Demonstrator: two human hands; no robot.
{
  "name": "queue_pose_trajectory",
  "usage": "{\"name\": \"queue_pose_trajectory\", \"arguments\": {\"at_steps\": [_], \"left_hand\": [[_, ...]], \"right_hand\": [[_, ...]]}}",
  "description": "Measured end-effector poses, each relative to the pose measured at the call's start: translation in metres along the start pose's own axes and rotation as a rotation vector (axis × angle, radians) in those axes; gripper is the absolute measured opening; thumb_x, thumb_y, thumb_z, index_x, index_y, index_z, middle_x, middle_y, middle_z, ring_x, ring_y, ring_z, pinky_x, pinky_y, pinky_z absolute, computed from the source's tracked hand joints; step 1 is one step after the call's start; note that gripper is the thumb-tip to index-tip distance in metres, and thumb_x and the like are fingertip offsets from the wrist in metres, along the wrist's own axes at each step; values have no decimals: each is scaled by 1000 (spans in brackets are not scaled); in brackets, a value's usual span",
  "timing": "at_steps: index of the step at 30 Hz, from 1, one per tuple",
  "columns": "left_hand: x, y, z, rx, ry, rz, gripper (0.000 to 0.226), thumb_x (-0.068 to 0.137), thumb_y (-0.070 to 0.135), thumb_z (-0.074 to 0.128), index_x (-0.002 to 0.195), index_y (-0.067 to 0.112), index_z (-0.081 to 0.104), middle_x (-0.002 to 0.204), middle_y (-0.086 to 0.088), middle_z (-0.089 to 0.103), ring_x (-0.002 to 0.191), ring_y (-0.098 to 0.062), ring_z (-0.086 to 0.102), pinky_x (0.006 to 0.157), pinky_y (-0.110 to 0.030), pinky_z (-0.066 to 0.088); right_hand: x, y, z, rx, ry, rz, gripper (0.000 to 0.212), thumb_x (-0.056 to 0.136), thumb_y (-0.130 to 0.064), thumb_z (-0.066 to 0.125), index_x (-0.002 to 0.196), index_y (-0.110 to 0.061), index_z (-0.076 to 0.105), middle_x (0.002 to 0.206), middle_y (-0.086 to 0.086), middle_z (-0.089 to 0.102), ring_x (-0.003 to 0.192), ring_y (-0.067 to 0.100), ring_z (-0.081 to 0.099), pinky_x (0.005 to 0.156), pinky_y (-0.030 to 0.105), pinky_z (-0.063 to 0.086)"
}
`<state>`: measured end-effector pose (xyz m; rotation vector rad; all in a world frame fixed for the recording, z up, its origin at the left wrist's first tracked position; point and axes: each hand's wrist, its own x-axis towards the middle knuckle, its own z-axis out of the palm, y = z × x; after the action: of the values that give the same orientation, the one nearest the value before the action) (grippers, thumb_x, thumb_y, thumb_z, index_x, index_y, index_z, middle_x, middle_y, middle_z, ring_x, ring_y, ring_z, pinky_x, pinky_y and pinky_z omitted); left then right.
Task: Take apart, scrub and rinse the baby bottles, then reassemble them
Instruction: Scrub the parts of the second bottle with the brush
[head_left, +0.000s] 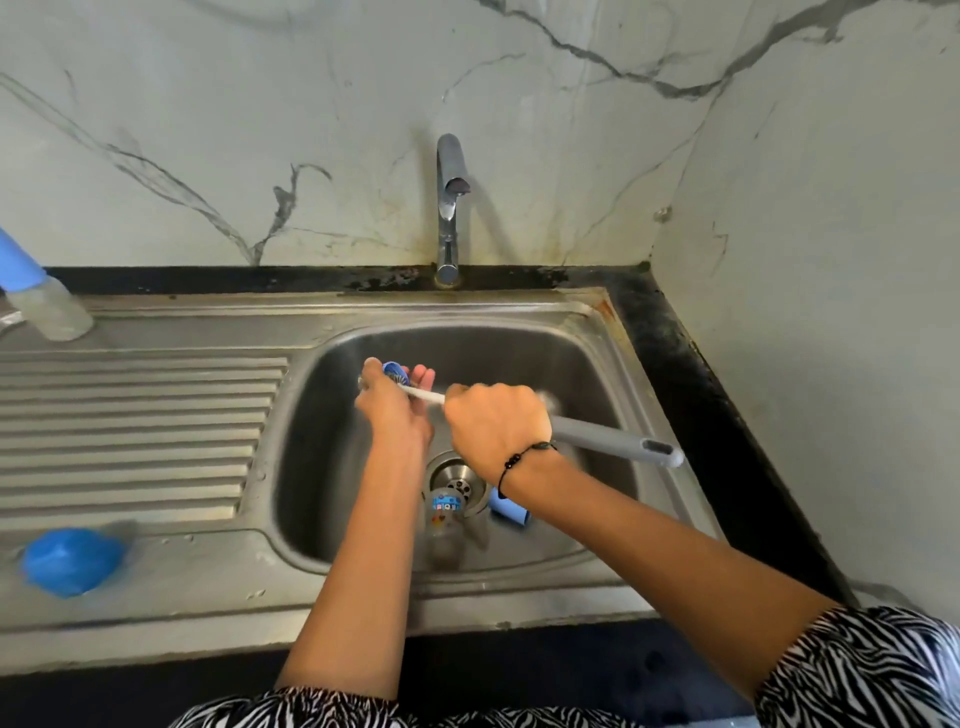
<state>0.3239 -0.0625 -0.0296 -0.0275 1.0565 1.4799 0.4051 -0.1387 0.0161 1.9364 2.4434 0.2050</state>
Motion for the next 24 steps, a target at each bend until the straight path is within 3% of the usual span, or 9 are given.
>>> {"name": "queue_pose_trajectory", "arguments": {"at_steps": [2,6,8,11,14,16,19,21,24], "left_hand": [[0,2,2,15,24,38,21,99,27,45,95,7,45,82,-10,50,67,-17,58,69,-30,56],[2,-1,7,84,101,132,22,99,28,43,91,8,45,81,-8,50,58,-13,55,53,-22,53],[2,2,6,100,94,123,22,97,23,44,82,7,46,71,-7,49,51,-14,49,47,-23,47],[-2,11,1,118,-1,59,19,90,15,49,72,10,47,62,-8,50,46,-15,43,47,-25,41],[-6,13,-1,41,-158,25,18,89,12,47,71,11,45,61,-8,49,44,-15,42,46,-23,37],[-7,10,0,-108,-291,-18,19,90,13,43,71,11,44,62,-7,47,42,-14,42,43,-19,36],[-5,9,0,-292,-444,-81,21,91,19,41,73,12,48,61,-3,49,43,-11,45,43,-18,38],[-4,8,-6,-417,-533,-123,16,86,21,45,75,12,52,59,-1,51,44,-10,47,44,-17,41],[-4,6,-15,-559,-656,-183,13,76,23,50,78,11,54,61,0,53,44,-9,48,43,-17,43]], "right_hand": [[0,-4,8,-28,68,18,25,90,-5,37,105,-7,57,94,8,68,83,30,67,56,30,33],[-4,-12,28,-132,191,55,37,68,-11,32,71,-10,69,48,0,58,34,18,54,38,18,24],[-4,-7,40,-158,232,23,37,68,-11,33,72,-10,70,47,-1,55,32,17,51,36,17,25],[-6,6,31,-133,240,56,11,76,-21,60,78,-15,68,53,-1,58,39,19,56,39,22,21],[-4,14,22,209,87,103,24,96,-33,44,101,-15,59,90,11,67,83,34,63,57,32,32],[3,16,17,451,-39,193,28,97,-32,39,101,-15,61,98,14,65,92,36,60,65,33,38],[13,18,11,867,-150,301,28,96,-25,46,93,-8,68,67,11,57,57,19,59,49,25,43],[18,23,11,1181,-336,395,27,97,-22,46,90,-8,68,51,4,38,28,8,33,31,16,24],[19,35,12,1382,-696,391,34,100,-30,38,90,-13,66,47,-5,28,31,5,18,36,12,14]]}}
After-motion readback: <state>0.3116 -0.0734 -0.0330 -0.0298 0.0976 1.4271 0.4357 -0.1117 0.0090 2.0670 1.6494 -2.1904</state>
